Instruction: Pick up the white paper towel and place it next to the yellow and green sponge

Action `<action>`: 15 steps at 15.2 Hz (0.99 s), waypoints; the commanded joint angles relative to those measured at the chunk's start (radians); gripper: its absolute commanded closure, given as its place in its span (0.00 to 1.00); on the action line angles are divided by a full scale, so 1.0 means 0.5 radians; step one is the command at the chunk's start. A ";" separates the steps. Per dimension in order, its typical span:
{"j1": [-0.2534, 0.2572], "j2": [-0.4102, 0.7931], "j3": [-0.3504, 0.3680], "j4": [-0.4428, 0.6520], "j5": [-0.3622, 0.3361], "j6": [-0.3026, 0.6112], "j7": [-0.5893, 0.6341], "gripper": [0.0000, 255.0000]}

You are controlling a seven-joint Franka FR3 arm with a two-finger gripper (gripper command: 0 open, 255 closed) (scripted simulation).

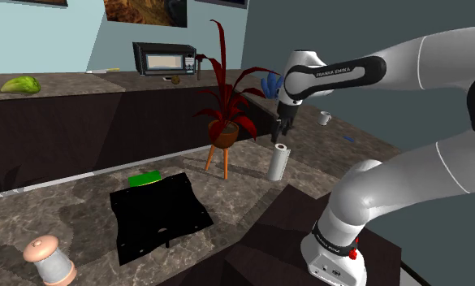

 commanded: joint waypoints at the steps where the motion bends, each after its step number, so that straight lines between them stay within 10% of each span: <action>1: -0.035 0.077 -0.063 -0.024 -0.042 0.108 -0.049 0.00; 15: -0.125 0.877 -0.473 0.082 -0.028 0.829 -0.440 0.00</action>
